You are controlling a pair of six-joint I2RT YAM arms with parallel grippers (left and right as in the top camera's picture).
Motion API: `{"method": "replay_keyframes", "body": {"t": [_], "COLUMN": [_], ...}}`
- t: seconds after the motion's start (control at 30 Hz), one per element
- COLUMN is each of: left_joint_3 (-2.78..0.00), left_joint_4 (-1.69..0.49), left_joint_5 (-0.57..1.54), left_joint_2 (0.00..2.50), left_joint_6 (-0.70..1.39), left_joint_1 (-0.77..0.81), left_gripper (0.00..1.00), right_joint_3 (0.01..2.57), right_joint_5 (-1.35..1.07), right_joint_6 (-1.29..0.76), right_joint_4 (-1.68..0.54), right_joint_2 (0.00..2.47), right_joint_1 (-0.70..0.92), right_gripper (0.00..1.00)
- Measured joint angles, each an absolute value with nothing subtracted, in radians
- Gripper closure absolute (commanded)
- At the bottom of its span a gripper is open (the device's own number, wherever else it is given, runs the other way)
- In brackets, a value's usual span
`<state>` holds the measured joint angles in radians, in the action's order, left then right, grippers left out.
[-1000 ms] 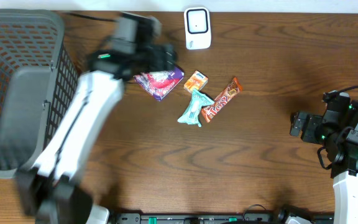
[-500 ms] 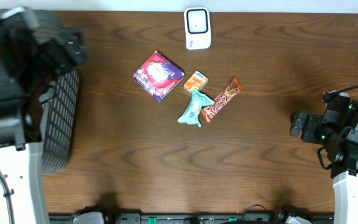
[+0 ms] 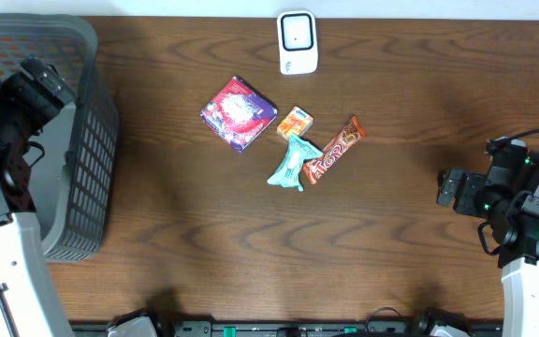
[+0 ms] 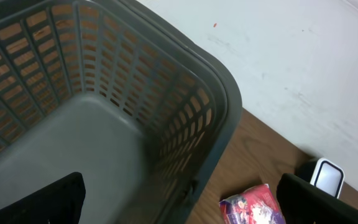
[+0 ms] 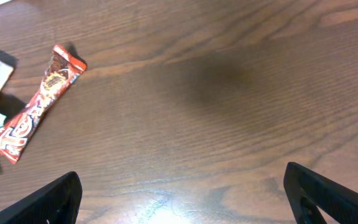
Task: Scan the item barcode
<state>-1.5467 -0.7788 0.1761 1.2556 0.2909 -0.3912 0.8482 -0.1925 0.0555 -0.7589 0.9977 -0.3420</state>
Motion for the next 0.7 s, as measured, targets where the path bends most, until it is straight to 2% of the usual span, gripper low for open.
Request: {"method": "replay_keyframes", "body": {"t": [0.53, 0.7], "left_joint_3": [-1.547, -1.547], "left_joint_4": [-0.831, -0.832], "left_joint_5": [0.176, 0.176], "left_joint_2": [1.256, 1.256], "left_joint_6": [0.291, 0.291], "left_joint_1": [-0.391, -0.391], "left_gripper": [0.02, 0.02], "right_joint_3": [0.848, 0.85], "right_joint_5": [-0.186, -0.263], "right_joint_6": [0.055, -0.016], "right_joint_4": [-0.758, -0.677], "right_joint_2": [0.998, 0.998], "right_joint_1": [-0.342, -0.342], "right_gripper": [0.01, 0.01]}}
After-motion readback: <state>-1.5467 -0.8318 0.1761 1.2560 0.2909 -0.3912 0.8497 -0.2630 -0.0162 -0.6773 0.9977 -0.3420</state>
